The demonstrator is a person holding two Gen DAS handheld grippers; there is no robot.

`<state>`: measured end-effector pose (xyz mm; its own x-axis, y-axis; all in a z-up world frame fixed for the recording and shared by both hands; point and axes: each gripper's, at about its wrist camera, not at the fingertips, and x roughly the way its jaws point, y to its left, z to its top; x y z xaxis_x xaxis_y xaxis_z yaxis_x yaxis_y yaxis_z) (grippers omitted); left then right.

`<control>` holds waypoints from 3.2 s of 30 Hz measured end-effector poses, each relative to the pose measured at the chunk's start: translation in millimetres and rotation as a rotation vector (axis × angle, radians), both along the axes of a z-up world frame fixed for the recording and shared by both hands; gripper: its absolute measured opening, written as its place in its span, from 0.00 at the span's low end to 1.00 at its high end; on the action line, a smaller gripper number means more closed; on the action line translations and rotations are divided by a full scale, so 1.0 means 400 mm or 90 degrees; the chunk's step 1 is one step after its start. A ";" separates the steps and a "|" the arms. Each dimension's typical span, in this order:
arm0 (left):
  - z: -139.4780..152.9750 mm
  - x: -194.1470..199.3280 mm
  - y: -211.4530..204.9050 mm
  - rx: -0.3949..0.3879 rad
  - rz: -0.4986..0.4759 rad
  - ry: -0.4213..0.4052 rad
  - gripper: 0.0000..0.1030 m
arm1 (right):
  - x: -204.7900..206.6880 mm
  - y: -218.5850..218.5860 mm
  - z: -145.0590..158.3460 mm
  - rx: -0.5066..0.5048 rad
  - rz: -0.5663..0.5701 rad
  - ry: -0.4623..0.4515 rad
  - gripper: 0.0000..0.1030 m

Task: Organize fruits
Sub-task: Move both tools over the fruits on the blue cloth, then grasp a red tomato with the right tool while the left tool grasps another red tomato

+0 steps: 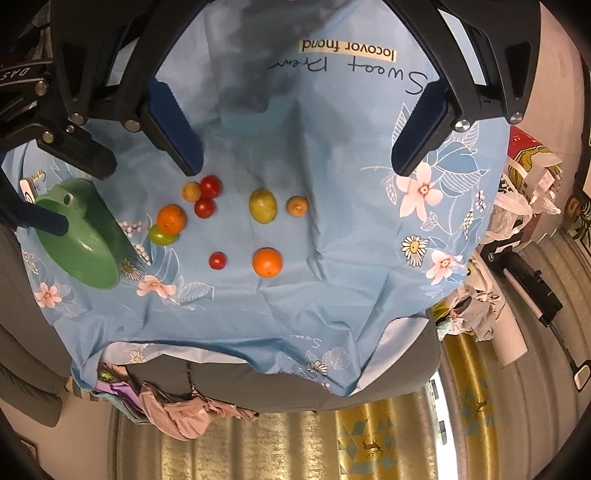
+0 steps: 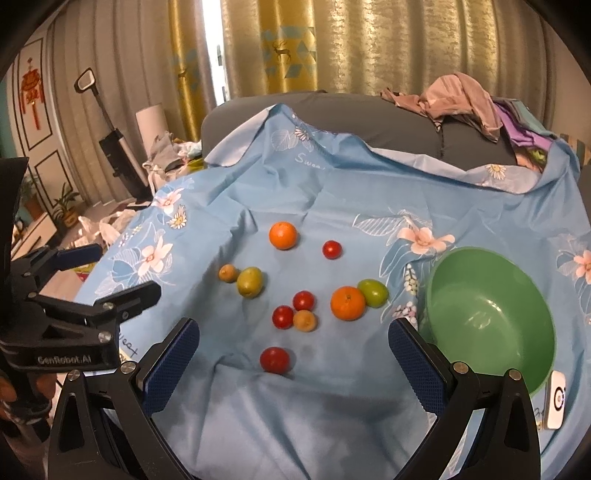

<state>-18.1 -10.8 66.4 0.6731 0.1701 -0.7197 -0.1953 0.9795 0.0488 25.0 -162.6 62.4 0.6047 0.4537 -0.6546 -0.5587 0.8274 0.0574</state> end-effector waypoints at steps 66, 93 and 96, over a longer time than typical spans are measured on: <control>-0.089 0.043 0.045 -0.089 -0.040 0.032 0.99 | 0.064 -0.010 -0.070 -0.034 -0.004 0.052 1.00; -0.184 0.108 0.026 -0.175 -0.147 0.078 0.76 | 0.104 0.045 -0.223 -0.009 0.124 0.175 0.58; -0.188 0.117 0.020 -0.173 -0.155 0.081 0.76 | 0.115 0.062 -0.235 -0.012 0.131 0.182 0.55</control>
<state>28.6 -2.6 -8.9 0.5733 -0.1916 -0.7966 0.0354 0.9772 -0.2095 71.1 -137.9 -31.6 0.2928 0.5336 -0.7935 -0.6769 0.7017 0.2221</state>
